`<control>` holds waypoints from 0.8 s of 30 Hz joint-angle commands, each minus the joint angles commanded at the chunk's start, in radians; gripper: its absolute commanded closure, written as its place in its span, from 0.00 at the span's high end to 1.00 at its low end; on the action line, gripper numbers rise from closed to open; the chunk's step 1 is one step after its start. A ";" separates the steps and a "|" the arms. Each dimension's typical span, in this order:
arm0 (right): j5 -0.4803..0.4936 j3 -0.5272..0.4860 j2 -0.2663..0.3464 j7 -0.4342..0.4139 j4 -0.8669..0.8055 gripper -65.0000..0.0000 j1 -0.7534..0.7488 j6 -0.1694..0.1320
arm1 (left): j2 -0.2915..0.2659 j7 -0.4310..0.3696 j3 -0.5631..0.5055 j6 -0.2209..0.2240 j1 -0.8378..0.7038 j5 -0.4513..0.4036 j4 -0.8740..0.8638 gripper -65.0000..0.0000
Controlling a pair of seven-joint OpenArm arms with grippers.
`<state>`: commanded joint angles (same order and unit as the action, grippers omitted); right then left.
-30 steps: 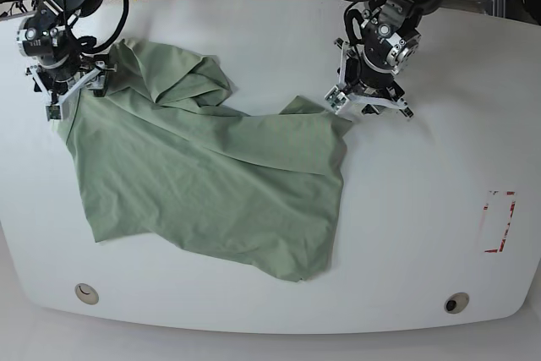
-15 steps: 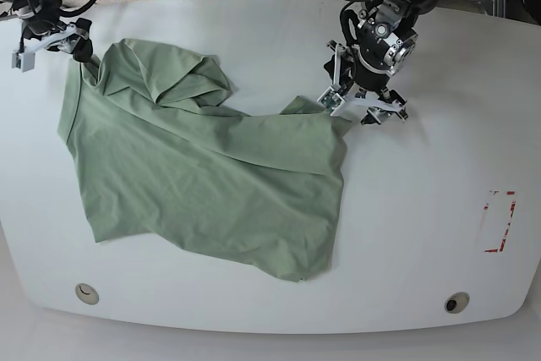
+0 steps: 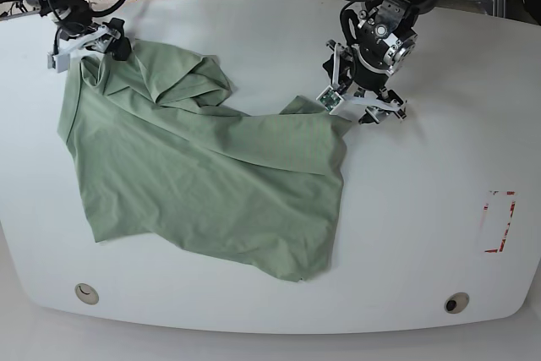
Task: Fold the T-shirt properly
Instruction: 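Grasp the shirt's shoulder edge with the left gripper, then regrasp the shirt edge with the left gripper and pull it outward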
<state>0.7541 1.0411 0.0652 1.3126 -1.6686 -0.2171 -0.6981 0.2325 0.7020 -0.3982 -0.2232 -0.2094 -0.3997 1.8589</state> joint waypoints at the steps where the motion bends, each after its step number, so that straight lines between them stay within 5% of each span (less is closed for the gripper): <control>1: 0.000 -0.014 0.000 -0.005 0.000 0.72 0.000 0.000 | 0.000 0.000 0.000 0.000 0.000 0.000 0.000 0.59; 6: 0.000 -0.068 -0.003 -0.049 0.002 0.70 0.000 0.000 | 0.000 0.000 0.002 0.002 0.005 0.000 0.000 0.59; 11: 0.000 -0.092 -0.003 -0.094 0.002 0.25 0.000 0.000 | -0.052 -0.015 0.086 0.002 0.006 0.000 0.000 0.60; 15: 0.000 -0.092 0.000 -0.095 0.002 0.03 0.000 0.000 | -0.120 -0.066 0.180 0.002 0.006 0.000 -0.003 0.62; 20: 0.000 -0.089 0.005 -0.095 0.002 0.00 -0.002 0.000 | -0.195 -0.081 0.216 0.000 0.008 0.000 -0.029 0.81; 24: 0.000 -0.086 0.000 -0.095 0.002 0.00 -0.003 0.000 | -0.215 -0.097 0.213 -0.003 0.032 0.003 -0.103 0.82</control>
<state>0.7541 0.9551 0.0652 1.2175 -1.6671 -0.2202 -0.6981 0.0176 0.6053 -0.1849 -0.2263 -0.1772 -0.3966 1.7561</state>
